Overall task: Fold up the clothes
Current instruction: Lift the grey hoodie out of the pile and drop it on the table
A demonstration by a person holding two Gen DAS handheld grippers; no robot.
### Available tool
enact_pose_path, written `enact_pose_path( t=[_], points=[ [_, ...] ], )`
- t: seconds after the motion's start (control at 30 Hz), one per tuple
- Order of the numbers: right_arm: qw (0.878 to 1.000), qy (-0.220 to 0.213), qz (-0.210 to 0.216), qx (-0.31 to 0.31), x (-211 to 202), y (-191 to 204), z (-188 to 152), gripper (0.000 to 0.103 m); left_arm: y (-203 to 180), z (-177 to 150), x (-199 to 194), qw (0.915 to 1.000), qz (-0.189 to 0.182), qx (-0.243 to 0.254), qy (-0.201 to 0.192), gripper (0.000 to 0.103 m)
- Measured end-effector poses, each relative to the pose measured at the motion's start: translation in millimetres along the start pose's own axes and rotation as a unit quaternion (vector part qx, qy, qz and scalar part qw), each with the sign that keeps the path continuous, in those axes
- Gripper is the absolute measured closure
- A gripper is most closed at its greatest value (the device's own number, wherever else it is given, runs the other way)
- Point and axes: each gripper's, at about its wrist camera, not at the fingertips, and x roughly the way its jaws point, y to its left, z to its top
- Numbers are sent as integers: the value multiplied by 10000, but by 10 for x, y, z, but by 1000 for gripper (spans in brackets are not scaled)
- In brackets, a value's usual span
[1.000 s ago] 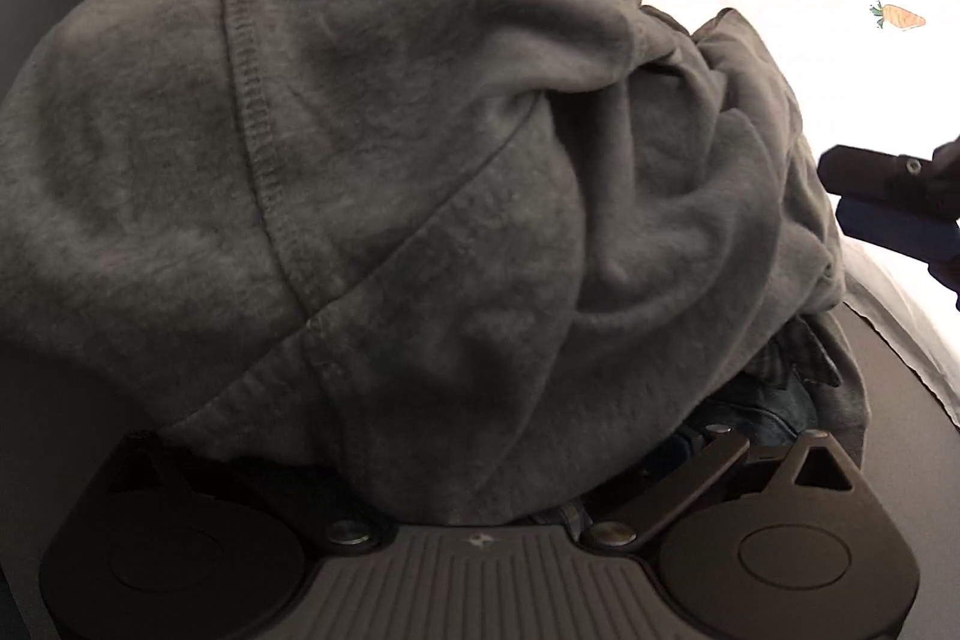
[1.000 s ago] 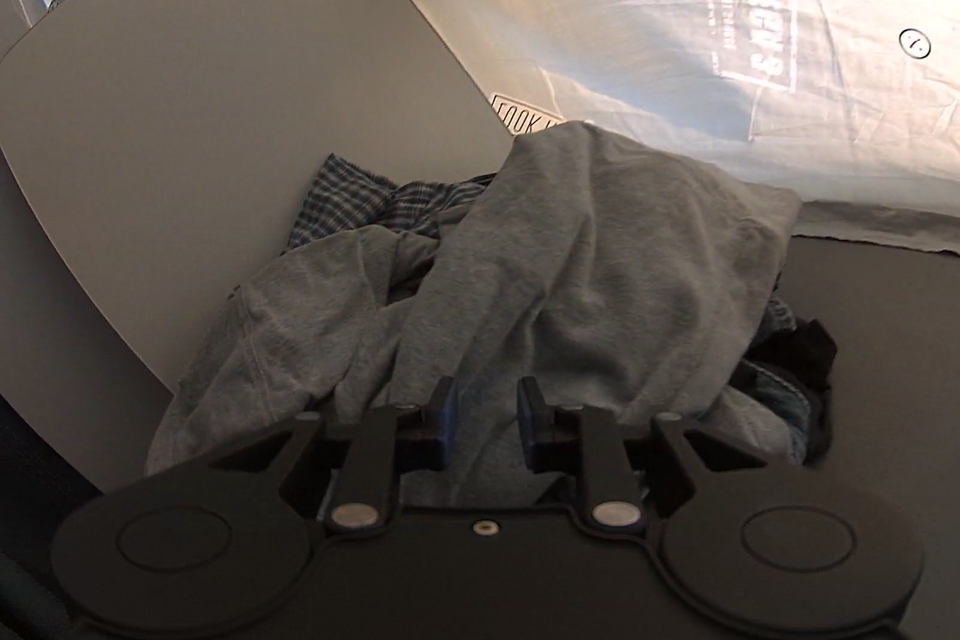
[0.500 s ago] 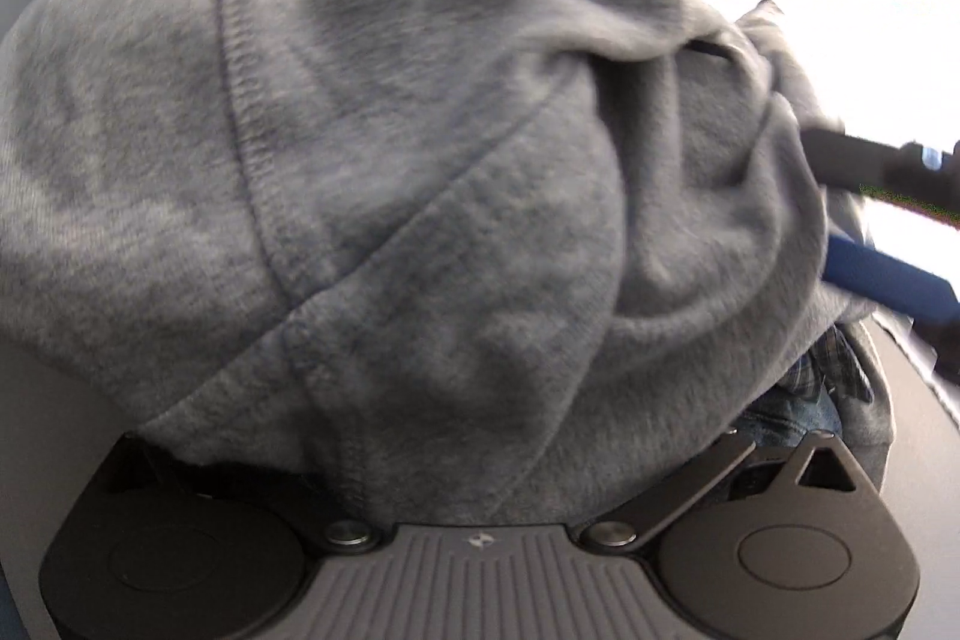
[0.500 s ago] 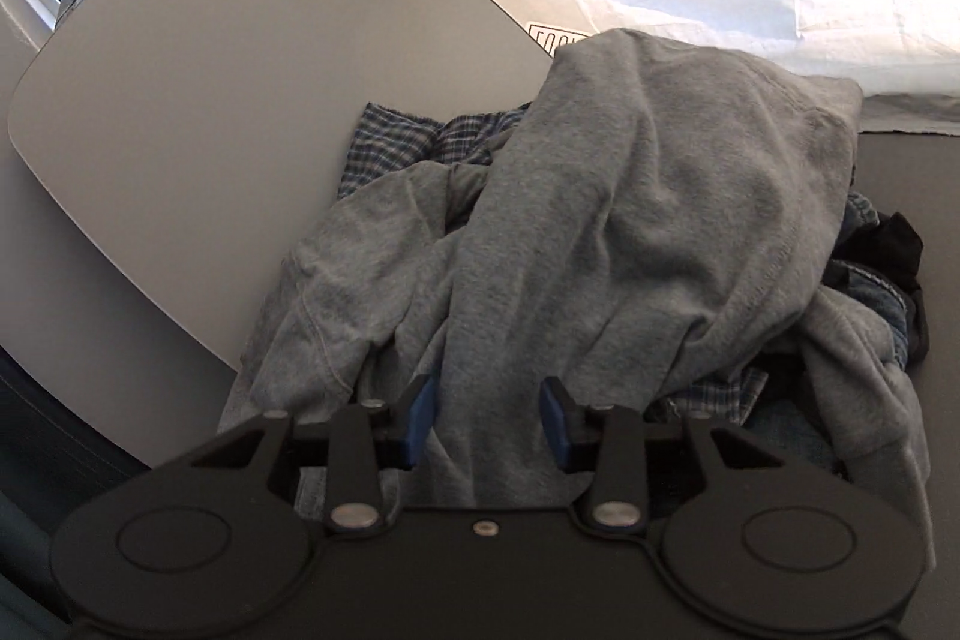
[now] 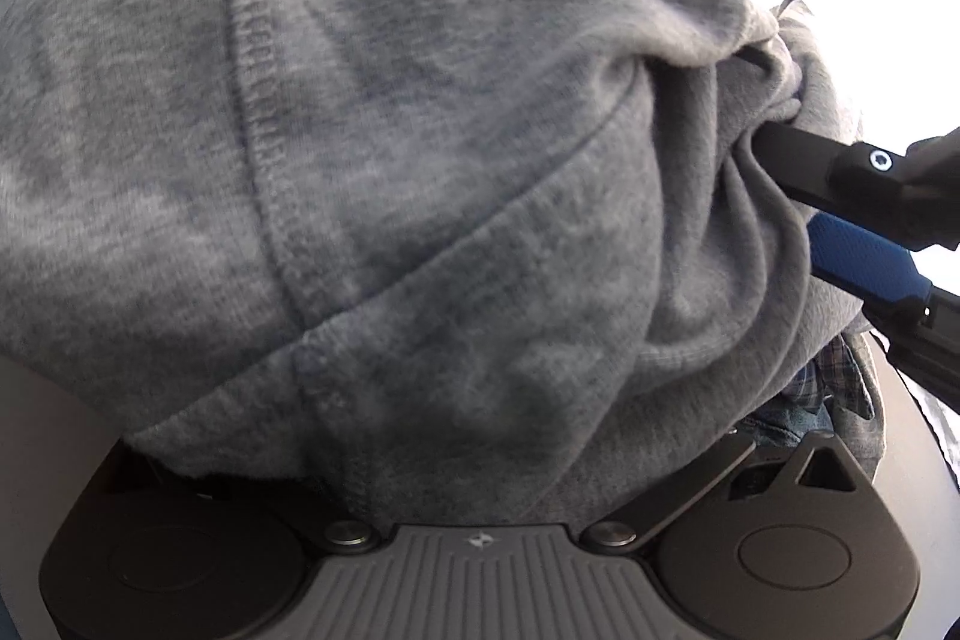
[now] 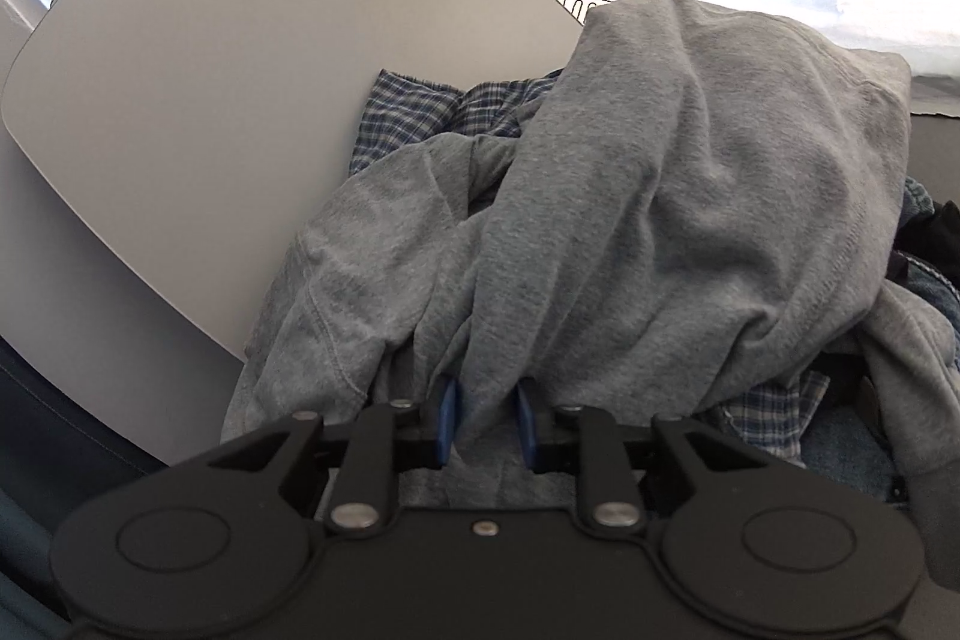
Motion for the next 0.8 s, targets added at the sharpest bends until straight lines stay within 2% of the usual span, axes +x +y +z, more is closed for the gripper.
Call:
enact_pose_path(
  t=[0.03, 0.1, 0.2, 0.27, 0.5, 0.67, 0.8],
  points=[
    [10000, -43, -15, 13, -21, -6, -9, 86, 3, -8, -1, 10000, 8, 0, 10, 0],
    [9999, -130, -44, 39, -62, -19, -27, 97, -27, 19, 11, 10000, 29, -25, 53, 0],
    [9992, -376, -59, 80, -191, -15, -79, 99, -103, 101, 19, 9999, 49, -116, 111, 0],
    [9983, -570, -64, 68, -297, 10, -100, 99, -96, 85, -42, 9997, 42, -210, 92, 4],
    [9906, -1367, -103, -3, -874, 124, 23, 99, -114, -84, -473, 9992, -263, -270, -160, 8],
    [9756, -2131, -496, 193, -1509, 43, -55, 99, -343, -334, -934, 9976, -470, 84, -499, 8],
    [9573, -2739, -815, 437, -2306, -208, -292, 100, -535, -677, -1324, 9940, -761, 403, -671, 8]
  ],
)
